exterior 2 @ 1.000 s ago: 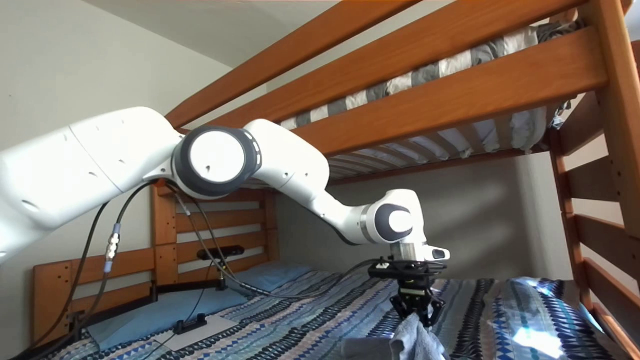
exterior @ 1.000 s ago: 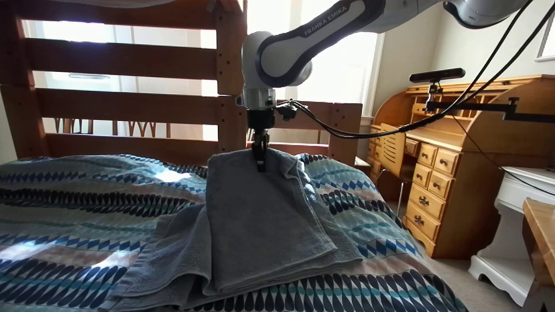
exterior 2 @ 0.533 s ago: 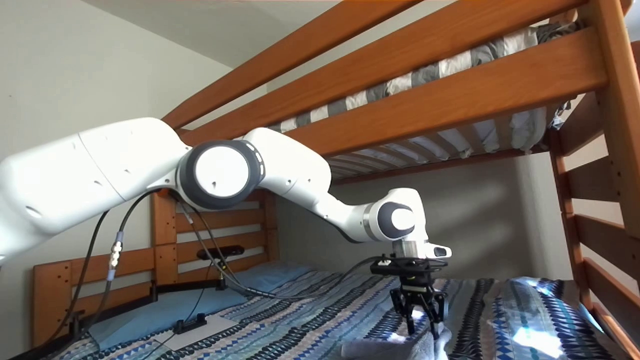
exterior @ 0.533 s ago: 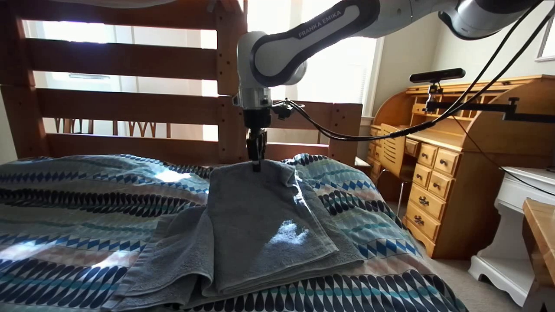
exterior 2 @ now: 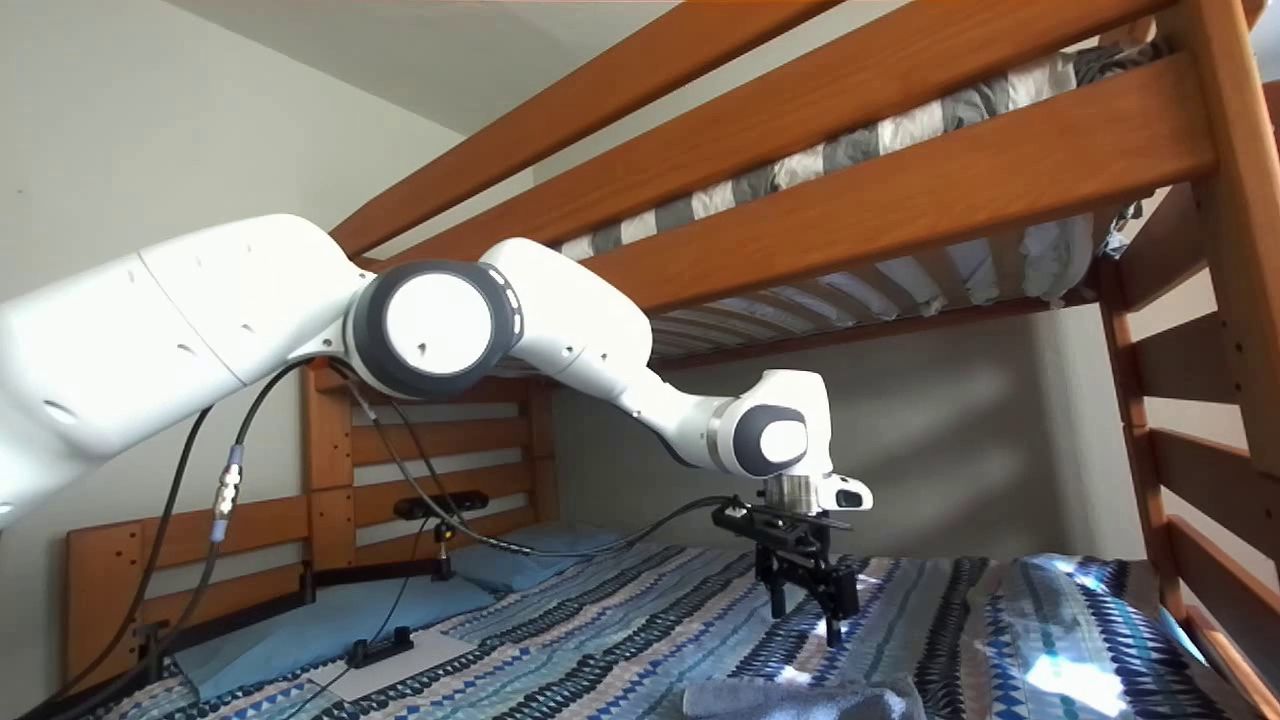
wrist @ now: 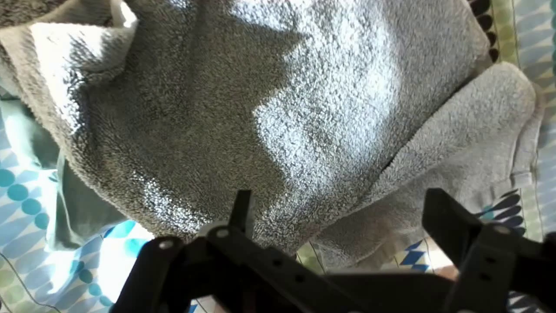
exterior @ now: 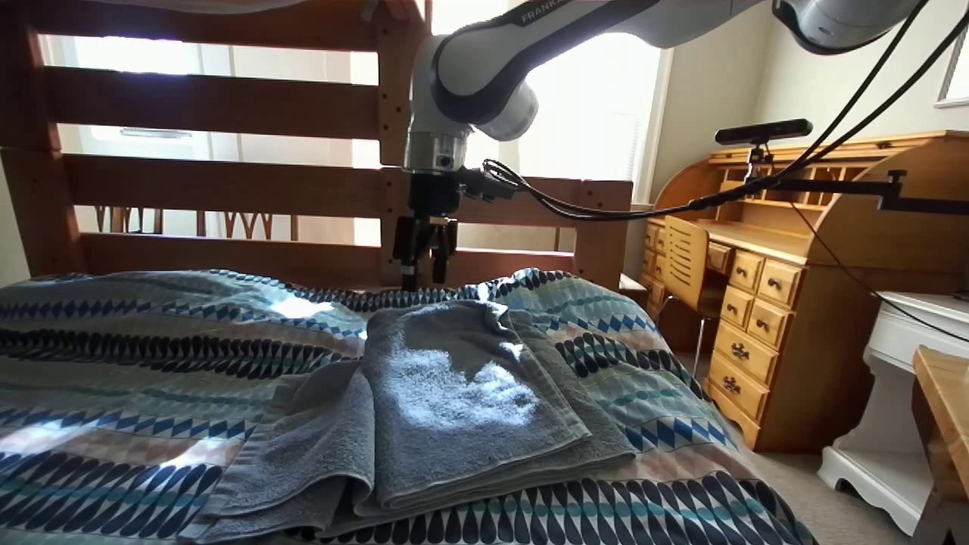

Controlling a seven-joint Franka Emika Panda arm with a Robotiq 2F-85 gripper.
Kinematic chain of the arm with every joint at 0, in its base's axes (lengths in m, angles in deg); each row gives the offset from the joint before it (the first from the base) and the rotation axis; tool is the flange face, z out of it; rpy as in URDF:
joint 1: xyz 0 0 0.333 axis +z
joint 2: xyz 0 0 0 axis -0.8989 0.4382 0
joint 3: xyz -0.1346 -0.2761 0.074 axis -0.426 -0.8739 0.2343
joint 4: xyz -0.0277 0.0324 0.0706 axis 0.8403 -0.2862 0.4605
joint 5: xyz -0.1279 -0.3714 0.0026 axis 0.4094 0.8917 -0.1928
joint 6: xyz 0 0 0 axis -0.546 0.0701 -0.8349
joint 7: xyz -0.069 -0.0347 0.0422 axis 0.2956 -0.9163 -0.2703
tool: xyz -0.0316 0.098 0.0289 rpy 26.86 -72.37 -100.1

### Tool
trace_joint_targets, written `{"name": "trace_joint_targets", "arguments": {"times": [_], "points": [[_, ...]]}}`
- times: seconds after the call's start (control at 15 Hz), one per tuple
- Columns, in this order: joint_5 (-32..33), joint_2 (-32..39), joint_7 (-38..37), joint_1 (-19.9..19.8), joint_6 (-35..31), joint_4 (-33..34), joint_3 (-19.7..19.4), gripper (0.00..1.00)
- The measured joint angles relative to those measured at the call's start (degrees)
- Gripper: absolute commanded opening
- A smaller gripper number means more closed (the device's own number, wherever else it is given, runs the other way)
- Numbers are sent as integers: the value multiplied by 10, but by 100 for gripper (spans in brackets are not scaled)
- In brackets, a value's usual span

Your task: Partially unfold the towel

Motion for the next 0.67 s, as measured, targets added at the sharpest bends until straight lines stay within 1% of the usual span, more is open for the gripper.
{"name": "trace_joint_targets", "arguments": {"times": [0.27, 0.4, 0.53, 0.67], "points": [[-14, -19, -57, -18, -177, -96, -3, 100], [-15, -32, -88, -27, -260, -150, -14, 100], [-15, -50, -116, -29, -292, -200, -29, 100], [-15, -75, -145, -25, -308, -251, -41, 100]]}}
